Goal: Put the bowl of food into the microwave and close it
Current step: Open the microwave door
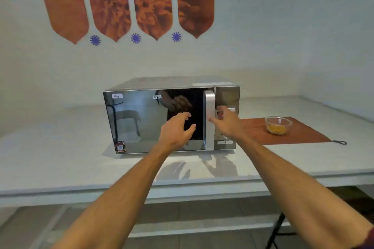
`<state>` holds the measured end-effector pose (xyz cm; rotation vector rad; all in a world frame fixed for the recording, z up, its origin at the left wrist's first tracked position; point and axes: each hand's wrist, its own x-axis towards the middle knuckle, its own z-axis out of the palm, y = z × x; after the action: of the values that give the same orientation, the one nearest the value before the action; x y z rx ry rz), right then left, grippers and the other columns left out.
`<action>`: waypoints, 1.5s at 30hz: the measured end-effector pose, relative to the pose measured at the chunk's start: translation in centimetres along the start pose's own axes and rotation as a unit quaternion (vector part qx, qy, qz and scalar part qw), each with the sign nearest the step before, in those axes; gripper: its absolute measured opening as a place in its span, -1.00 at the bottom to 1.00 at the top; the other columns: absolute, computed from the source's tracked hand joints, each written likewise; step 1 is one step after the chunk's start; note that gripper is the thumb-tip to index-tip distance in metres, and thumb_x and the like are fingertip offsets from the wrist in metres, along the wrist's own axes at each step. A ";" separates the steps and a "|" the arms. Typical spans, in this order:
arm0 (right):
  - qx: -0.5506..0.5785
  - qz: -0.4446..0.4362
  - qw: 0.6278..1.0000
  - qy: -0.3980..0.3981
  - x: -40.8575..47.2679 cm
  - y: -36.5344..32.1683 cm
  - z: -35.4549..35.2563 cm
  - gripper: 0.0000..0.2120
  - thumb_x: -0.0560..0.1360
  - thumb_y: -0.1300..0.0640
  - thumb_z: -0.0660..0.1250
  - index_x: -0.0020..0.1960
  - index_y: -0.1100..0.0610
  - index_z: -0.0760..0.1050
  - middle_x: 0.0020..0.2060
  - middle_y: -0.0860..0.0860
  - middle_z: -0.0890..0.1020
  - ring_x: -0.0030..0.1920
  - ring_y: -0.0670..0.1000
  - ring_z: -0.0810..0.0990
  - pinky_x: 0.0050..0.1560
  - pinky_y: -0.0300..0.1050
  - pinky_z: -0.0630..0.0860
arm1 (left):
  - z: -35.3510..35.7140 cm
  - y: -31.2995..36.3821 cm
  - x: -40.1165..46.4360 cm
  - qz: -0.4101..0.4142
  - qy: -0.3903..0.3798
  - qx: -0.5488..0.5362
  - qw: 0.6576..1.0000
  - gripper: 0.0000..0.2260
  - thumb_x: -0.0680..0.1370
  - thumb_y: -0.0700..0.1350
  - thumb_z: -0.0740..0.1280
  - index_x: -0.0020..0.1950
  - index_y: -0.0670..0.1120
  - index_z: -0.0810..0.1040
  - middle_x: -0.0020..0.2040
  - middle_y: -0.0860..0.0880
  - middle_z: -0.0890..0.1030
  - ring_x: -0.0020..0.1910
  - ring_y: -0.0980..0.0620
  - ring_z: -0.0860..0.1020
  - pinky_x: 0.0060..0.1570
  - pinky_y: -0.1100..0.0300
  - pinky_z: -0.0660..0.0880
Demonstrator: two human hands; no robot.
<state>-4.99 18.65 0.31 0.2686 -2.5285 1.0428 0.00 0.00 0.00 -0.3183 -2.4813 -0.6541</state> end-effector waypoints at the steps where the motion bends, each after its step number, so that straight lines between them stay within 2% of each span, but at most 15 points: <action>1: 0.016 -0.001 1.000 0.003 0.3 -0.2 0.3 -0.47 0.48 -0.17 0.34 0.33 0.12 0.42 0.20 0.07 0.60 0.15 0.08 0.59 0.16 0.05 0.53 | 0.3 0.1 0.0 -0.007 -0.006 0.001 1.000 -0.57 0.56 0.07 0.27 0.39 -0.04 0.42 0.27 -0.04 0.57 0.22 -0.01 0.54 0.19 0.04 0.47; 3: 0.045 -0.003 0.999 -0.014 0.5 -0.6 1.0 -0.53 0.48 -0.18 0.34 0.25 0.11 0.48 0.14 0.06 0.62 0.13 0.09 0.59 0.14 0.05 0.54 | 0.9 0.0 0.1 -0.011 -0.008 0.007 1.000 -0.57 0.56 0.07 0.26 0.39 -0.04 0.42 0.28 -0.03 0.57 0.23 0.00 0.53 0.18 0.06 0.47; 7: 0.084 0.025 0.996 -0.030 1.0 -0.8 2.3 -0.52 0.53 -0.13 0.31 0.31 0.16 0.44 0.23 0.12 0.57 0.22 0.15 0.54 0.21 0.07 0.51 | 1.6 -0.3 0.1 -0.016 -0.014 0.013 1.000 -0.57 0.56 0.08 0.26 0.39 -0.03 0.41 0.28 -0.01 0.57 0.23 0.02 0.53 0.17 0.08 0.48; 13: 0.012 0.020 0.999 -0.029 0.9 -0.7 2.5 -0.54 0.58 -0.11 0.22 0.30 0.21 0.38 0.23 0.15 0.54 0.21 0.14 0.51 0.09 -0.07 0.40 | 1.4 0.2 0.9 0.004 0.043 0.011 0.999 -0.59 0.56 0.05 0.26 0.37 -0.07 0.44 0.31 -0.04 0.55 0.25 -0.01 0.53 0.20 0.07 0.47; 16: -0.013 0.012 1.000 -0.023 0.7 -0.9 2.4 -0.52 0.59 -0.13 0.20 0.32 0.21 0.36 0.23 0.16 0.54 0.21 0.14 0.52 0.09 -0.05 0.42 | 1.0 0.7 1.9 0.044 0.084 0.034 0.995 -0.57 0.56 0.05 0.24 0.39 -0.10 0.42 0.35 -0.07 0.50 0.30 -0.03 0.49 0.25 0.06 0.43; 18: -0.024 -0.003 1.000 -0.010 0.2 -0.7 2.4 -0.52 0.58 -0.16 0.19 0.30 0.20 0.37 0.18 0.15 0.56 0.16 0.13 0.55 0.08 -0.02 0.46 | 0.6 0.8 2.4 0.059 0.102 0.049 0.992 -0.55 0.57 0.04 0.23 0.41 -0.10 0.40 0.40 -0.10 0.46 0.36 -0.04 0.43 0.31 0.04 0.36; 22: 0.015 -0.064 0.998 -0.001 -1.7 -0.5 2.2 -0.58 0.56 -0.15 0.24 0.20 0.17 0.44 -0.08 0.01 0.56 -0.05 0.02 0.56 0.05 0.02 0.56 | -0.3 1.2 3.3 0.058 0.134 0.059 0.988 -0.53 0.59 0.08 0.18 0.44 -0.11 0.35 0.43 -0.15 0.41 0.41 -0.09 0.37 0.39 0.01 0.25; 26: 0.028 -0.080 0.996 -0.010 -3.1 -0.9 1.3 -0.54 0.50 -0.24 0.29 0.18 0.11 0.49 0.00 0.07 0.67 -0.05 0.04 0.62 0.03 0.01 0.58 | -0.8 2.6 2.9 0.058 0.156 0.091 0.982 -0.43 0.56 0.19 0.02 0.46 -0.10 0.32 0.45 -0.17 0.37 0.43 -0.12 0.33 0.41 -0.03 0.20; 29: 0.027 -0.138 0.985 0.099 -4.0 -1.1 0.0 -0.62 0.49 -0.25 0.30 0.02 0.07 0.48 -0.22 0.01 0.64 -0.28 -0.04 0.59 -0.21 -0.11 0.60 | -1.4 3.3 3.0 0.052 0.138 0.110 0.983 -0.45 0.59 0.19 -0.01 0.49 -0.06 0.28 0.50 -0.14 0.32 0.49 -0.10 0.25 0.48 -0.10 0.14; 31: 0.046 -0.187 0.964 0.183 -4.3 -1.7 -1.5 -0.65 0.53 -0.15 0.29 0.15 0.08 0.46 -0.07 0.00 0.65 -0.19 -0.07 0.60 -0.22 -0.28 0.54 | -2.1 3.9 2.6 0.053 0.109 0.128 0.984 -0.51 0.62 0.12 -0.01 0.48 -0.05 0.31 0.49 -0.11 0.35 0.50 -0.07 0.24 0.49 -0.09 0.08; 32: 0.051 -0.208 0.957 0.194 -4.2 -2.1 -2.2 -0.60 0.53 -0.11 0.28 0.27 0.10 0.42 0.08 0.03 0.63 -0.08 -0.06 0.60 -0.13 -0.32 0.52 | -2.4 4.2 2.4 0.056 0.098 0.135 0.984 -0.54 0.63 0.09 -0.01 0.46 -0.06 0.34 0.46 -0.10 0.39 0.48 -0.05 0.27 0.49 -0.08 0.07; 34: 0.040 -0.230 0.960 0.154 -3.9 -2.8 -3.1 -0.46 0.55 -0.06 0.24 0.46 0.13 0.26 0.39 0.07 0.45 0.28 0.00 0.49 0.20 -0.20 0.41 | -3.0 4.6 1.9 0.061 0.089 0.134 0.985 -0.58 0.64 0.04 -0.01 0.42 -0.08 0.39 0.42 -0.08 0.44 0.43 -0.02 0.34 0.46 -0.06 0.08; 36: 0.015 -0.243 0.965 0.092 -4.2 -3.4 -3.8 -0.46 0.59 -0.03 0.20 0.52 0.12 0.22 0.50 0.06 0.33 0.47 0.02 0.30 0.37 -0.15 0.22 | -3.4 5.1 1.0 0.057 0.092 0.129 0.986 -0.59 0.64 0.02 0.01 0.39 -0.10 0.41 0.39 -0.09 0.47 0.39 -0.03 0.39 0.45 -0.06 0.11; 39: 0.020 -0.274 0.958 0.084 -5.2 -3.9 -4.1 -0.54 0.58 0.03 0.19 0.44 0.15 0.36 0.42 0.08 0.45 0.43 0.04 0.37 0.39 -0.17 0.21 | -4.4 5.7 0.0 0.049 0.122 0.114 0.985 -0.61 0.63 0.02 0.02 0.27 -0.11 0.51 0.25 -0.08 0.58 0.25 -0.04 0.50 0.36 -0.03 0.21; 45: 0.067 -0.308 0.943 0.110 -7.3 -5.4 -4.5 -0.63 0.56 0.09 0.20 0.33 0.15 0.45 0.24 0.08 0.59 0.21 0.03 0.54 0.16 -0.25 0.39 | -7.6 6.9 -1.9 0.036 0.140 0.136 0.980 -0.44 0.56 0.20 -0.06 0.07 -0.10 0.62 0.05 -0.06 0.66 0.04 -0.03 0.58 0.28 0.01 0.26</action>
<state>4.59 18.24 3.59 0.8639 -1.9669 0.9191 7.37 1.77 7.14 -0.1948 -2.2398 -0.2997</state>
